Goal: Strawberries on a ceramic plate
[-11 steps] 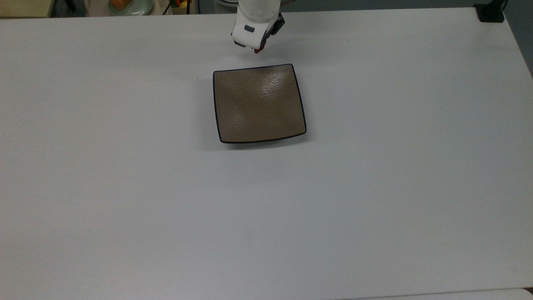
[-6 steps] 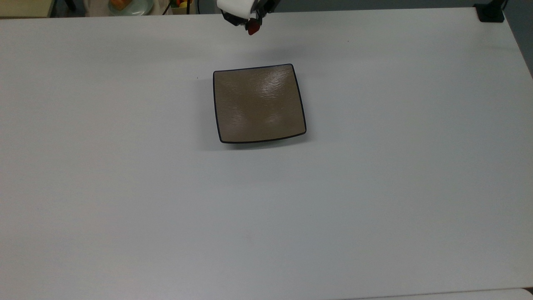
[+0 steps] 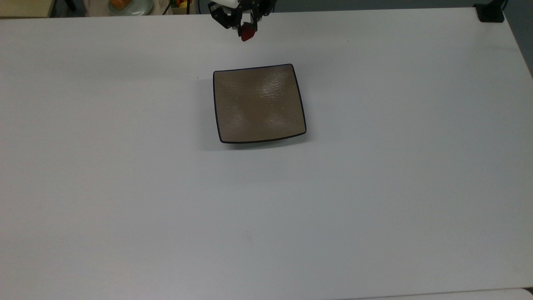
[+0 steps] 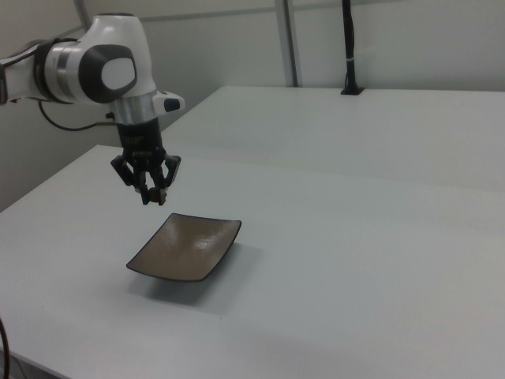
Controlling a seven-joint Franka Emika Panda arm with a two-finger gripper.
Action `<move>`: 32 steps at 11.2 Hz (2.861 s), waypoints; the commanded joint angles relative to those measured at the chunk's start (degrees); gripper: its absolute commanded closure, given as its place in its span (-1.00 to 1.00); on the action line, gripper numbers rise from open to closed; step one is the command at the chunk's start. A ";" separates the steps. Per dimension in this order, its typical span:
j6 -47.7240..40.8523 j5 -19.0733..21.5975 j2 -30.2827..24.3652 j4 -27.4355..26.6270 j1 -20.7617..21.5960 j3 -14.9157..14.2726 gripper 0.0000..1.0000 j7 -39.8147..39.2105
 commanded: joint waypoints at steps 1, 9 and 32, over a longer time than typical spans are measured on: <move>-0.61 -0.30 7.22 8.37 0.02 -0.22 1.00 0.20; 11.17 -0.30 14.79 4.35 1.60 0.30 1.00 0.11; -1.48 0.06 -1.98 9.00 0.64 -0.58 -1.00 21.34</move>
